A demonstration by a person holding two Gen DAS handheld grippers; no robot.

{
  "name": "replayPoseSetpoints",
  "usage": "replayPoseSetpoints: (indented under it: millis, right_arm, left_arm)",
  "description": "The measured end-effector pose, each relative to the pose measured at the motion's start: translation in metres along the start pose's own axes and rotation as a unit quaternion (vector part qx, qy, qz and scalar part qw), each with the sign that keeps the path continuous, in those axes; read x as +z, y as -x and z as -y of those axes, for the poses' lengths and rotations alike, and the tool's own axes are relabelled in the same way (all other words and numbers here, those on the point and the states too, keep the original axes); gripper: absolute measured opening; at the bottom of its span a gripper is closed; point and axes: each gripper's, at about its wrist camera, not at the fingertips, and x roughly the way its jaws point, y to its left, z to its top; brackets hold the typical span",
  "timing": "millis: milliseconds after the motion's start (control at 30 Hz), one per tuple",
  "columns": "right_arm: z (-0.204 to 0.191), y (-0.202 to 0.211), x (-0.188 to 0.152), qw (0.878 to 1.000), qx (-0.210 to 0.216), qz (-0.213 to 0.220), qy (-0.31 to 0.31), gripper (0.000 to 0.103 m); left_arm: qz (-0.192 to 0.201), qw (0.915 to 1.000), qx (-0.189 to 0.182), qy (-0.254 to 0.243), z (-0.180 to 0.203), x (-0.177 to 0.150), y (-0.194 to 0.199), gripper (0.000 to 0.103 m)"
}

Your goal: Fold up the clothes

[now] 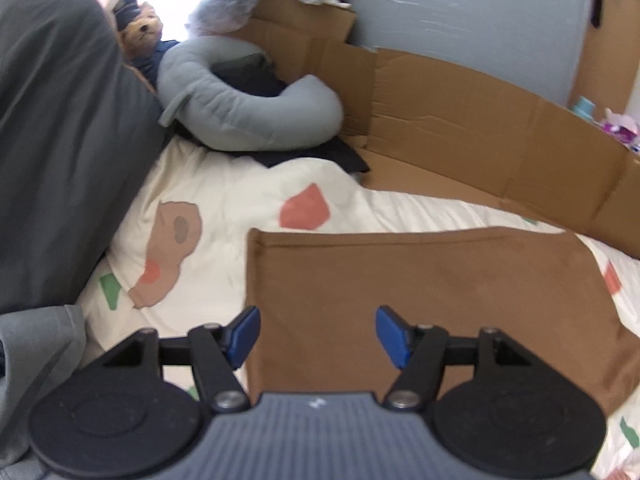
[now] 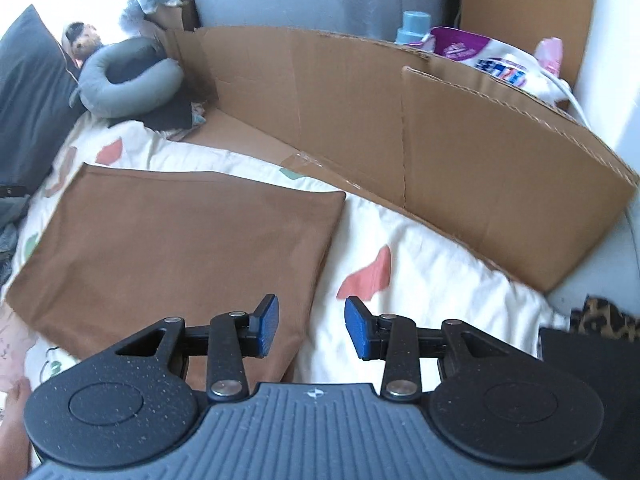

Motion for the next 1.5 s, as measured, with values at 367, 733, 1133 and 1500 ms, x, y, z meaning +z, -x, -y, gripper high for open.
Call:
replayPoseSetpoints:
  millis: [367,733,1133,1500]
  right_arm:
    - [0.005,-0.007,-0.073,0.997,0.074,-0.004,0.033,0.044]
    - [0.001,-0.049,-0.096,0.99,0.12,-0.05,0.061,0.044]
    - [-0.008,-0.068,-0.102,0.982,0.141,-0.079,0.098,0.001]
    - [-0.001,-0.069,-0.104,0.981,0.146,-0.092,0.088,0.0]
  left_arm:
    - [-0.032,0.999,-0.024,-0.022,0.053,-0.031,-0.008,0.067]
    - [-0.083,0.9939,-0.059,-0.041,0.077,-0.076,-0.04,0.066]
    - [-0.109,0.983,-0.132,-0.066,0.12,-0.103,-0.048,0.064]
    - [-0.125,0.973,-0.172,-0.089,0.166,-0.127,-0.053,0.032]
